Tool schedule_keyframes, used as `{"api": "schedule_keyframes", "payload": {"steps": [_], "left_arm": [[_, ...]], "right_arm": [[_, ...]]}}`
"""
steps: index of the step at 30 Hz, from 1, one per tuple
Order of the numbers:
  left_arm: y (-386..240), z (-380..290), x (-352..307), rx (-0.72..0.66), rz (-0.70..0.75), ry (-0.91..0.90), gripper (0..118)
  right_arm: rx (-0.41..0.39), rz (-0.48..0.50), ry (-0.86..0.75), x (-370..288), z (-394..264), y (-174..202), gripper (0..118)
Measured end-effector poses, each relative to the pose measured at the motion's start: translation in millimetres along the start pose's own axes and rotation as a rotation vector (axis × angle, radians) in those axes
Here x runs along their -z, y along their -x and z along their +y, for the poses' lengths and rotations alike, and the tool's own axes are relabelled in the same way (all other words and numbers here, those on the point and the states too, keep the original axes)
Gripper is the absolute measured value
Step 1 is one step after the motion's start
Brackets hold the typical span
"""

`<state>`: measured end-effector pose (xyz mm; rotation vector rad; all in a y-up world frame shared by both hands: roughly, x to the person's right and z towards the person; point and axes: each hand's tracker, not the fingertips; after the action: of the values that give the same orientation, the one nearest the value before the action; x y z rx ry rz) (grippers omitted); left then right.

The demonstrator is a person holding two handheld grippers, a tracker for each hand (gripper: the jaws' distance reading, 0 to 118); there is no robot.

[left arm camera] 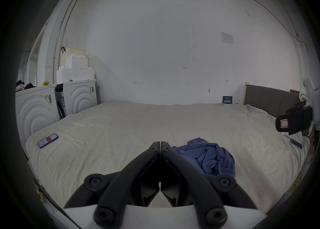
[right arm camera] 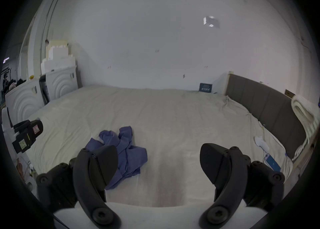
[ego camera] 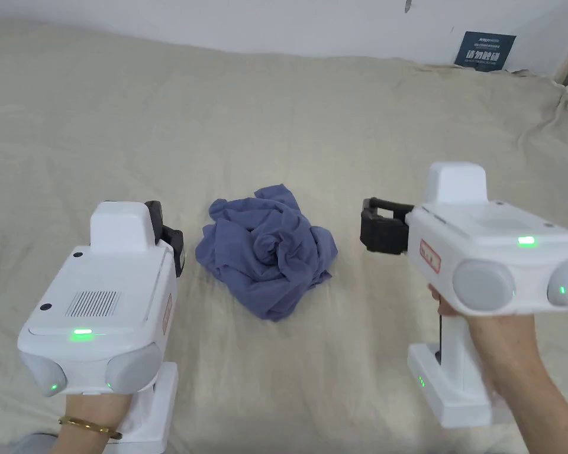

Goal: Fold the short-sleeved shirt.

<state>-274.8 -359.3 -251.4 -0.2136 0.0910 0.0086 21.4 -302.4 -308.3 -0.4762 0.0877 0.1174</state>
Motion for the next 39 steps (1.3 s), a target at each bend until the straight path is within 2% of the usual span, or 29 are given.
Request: {"api": "schedule_keyframes", "payload": {"steps": [4,8,12,16,22,24,28,29,30,32,35,39], "left_arm": [[1,2,3,-0.006,0.002,0.001,0],[3,2,10,-0.004,0.007,0.005,0],[5,1,18,-0.010,0.013,0.017,0],[6,-2,26,-0.017,0.018,0.033,0],[6,-6,39,-0.015,0.017,0.057,0],[6,-8,41,-0.018,0.017,0.062,0],[6,-11,47,-0.022,0.014,0.077,0],[6,-12,47,-0.023,0.013,0.080,0],[6,-12,48,-0.025,0.012,0.084,0],[6,-13,48,-0.025,0.013,0.089,0],[7,-15,47,-0.032,0.013,0.095,0],[9,-14,47,-0.040,0.005,0.106,0]], "right_arm": [[-0.027,0.076,0.187,55,30,3,99],[-0.038,0.086,0.343,123,41,10,99],[0.033,0.107,0.509,180,33,16,99],[0.122,0.088,0.626,226,17,19,98],[0.178,0.062,0.683,261,3,21,79],[0.197,0.066,0.703,265,-1,21,68],[0.212,0.103,0.724,269,-6,26,37],[0.223,0.118,0.725,269,-6,27,22],[0.246,0.138,0.725,268,-5,28,13],[0.253,0.134,0.722,266,-2,30,9],[0.164,0.131,0.703,259,2,37,9],[0.171,0.131,0.680,251,6,35,7]]}}
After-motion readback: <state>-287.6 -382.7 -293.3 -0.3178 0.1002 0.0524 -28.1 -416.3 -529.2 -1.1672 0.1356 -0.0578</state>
